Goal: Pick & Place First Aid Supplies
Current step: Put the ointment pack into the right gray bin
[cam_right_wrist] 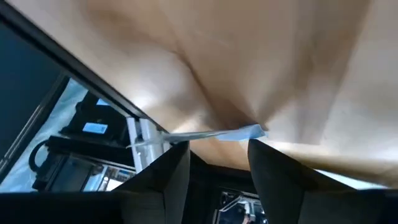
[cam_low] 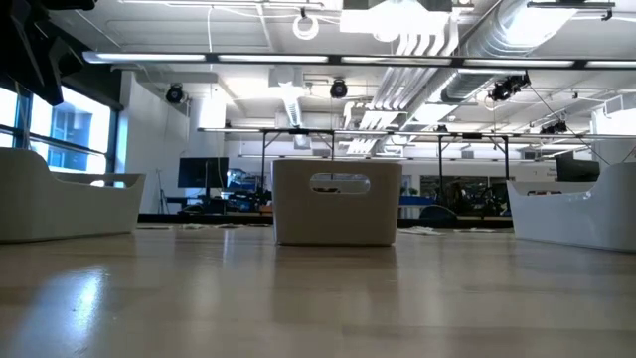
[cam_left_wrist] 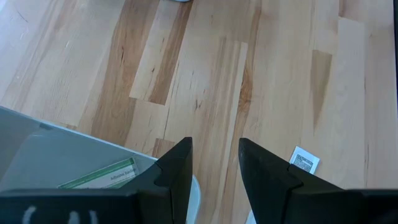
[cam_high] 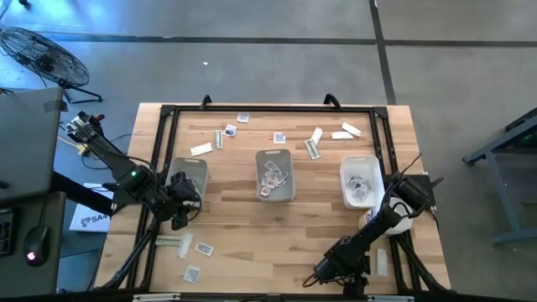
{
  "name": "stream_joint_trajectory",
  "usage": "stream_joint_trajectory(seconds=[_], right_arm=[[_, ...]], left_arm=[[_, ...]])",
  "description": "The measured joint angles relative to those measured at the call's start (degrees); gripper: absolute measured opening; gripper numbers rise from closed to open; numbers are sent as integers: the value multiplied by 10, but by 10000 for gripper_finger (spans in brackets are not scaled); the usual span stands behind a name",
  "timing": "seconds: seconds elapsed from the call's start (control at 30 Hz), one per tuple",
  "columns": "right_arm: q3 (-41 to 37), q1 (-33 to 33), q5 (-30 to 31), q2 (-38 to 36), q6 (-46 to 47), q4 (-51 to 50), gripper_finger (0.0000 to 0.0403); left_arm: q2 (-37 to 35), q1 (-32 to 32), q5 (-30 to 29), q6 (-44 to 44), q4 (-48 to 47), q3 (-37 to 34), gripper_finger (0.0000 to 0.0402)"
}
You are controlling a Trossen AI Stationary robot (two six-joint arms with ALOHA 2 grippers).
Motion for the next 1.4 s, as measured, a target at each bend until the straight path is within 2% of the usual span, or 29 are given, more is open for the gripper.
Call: stream_joint_trajectory(seconds=[0.37,0.67,0.97,1.23,1.4], right_arm=[[0,-2,12,0,39,-30,151],[0,-34,55,0,16,-41,147],[0,-65,68,-7,-22,-62,132],[0,-64,75,-40,-13,-125,130],[-3,-49,74,-41,8,-103,130]], left_arm=[[0,0,0,0,0,0,128],[0,0,0,0,0,0,128],[0,0,0,0,0,0,128],[0,0,0,0,0,0,128],[0,0,0,0,0,0,128]])
